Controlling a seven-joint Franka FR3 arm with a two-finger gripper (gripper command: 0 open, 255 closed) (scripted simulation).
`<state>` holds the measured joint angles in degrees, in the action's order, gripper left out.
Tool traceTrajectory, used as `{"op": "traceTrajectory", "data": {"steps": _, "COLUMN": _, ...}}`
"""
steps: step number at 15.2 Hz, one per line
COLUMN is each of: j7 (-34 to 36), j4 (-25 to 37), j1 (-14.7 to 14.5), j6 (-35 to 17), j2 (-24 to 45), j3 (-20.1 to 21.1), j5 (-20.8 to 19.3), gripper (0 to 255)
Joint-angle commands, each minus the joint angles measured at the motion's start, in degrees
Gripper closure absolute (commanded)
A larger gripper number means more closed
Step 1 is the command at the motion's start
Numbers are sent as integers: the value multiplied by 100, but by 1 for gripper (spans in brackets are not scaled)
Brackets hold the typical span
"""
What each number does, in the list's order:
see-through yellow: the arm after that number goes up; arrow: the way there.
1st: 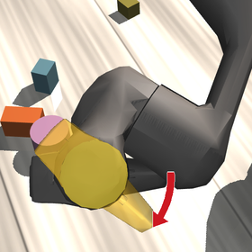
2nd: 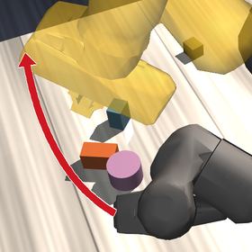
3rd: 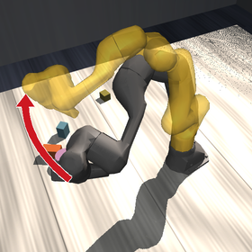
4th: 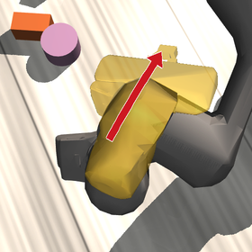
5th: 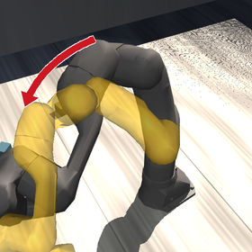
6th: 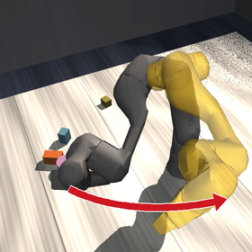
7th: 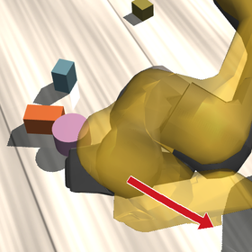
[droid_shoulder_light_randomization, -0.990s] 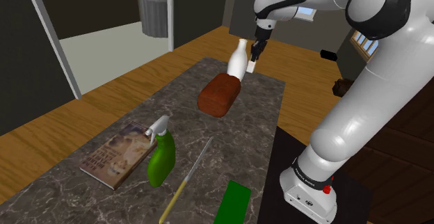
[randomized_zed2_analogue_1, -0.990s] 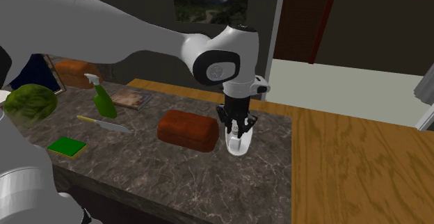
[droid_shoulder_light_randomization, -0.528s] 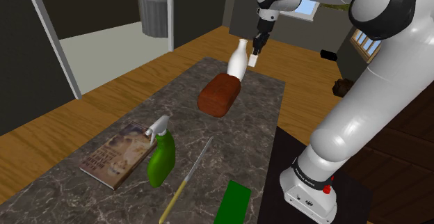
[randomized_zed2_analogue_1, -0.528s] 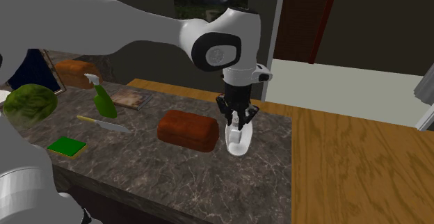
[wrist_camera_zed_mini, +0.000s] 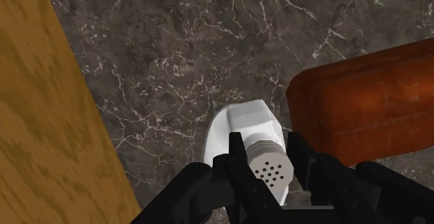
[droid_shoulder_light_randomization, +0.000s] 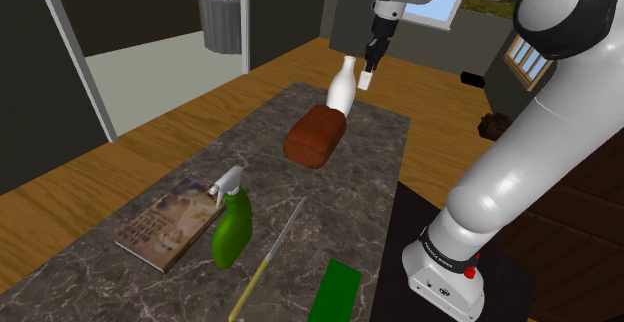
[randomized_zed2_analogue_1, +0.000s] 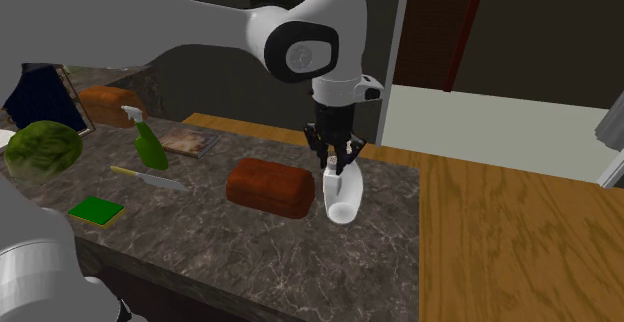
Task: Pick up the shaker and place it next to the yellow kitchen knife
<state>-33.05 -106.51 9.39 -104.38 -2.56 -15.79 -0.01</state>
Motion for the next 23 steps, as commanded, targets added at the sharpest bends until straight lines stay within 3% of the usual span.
{"op": "traceTrajectory", "data": {"steps": 1, "j7": 215, "j4": -381, "j1": -83, "j6": -43, "j2": -350, "j3": 101, "j5": -90, "gripper": 255}}
{"op": "traceTrajectory", "data": {"steps": 11, "j7": 1443, "j4": -2052, "j1": -461, "j6": -61, "j2": -2011, "j3": 873, "j5": -220, "gripper": 255}}
{"op": "traceTrajectory", "data": {"steps": 23, "j7": 2916, "j4": -3199, "j1": -1035, "j6": 249, "j2": -3474, "j3": 2039, "j5": 329, "gripper": 255}}
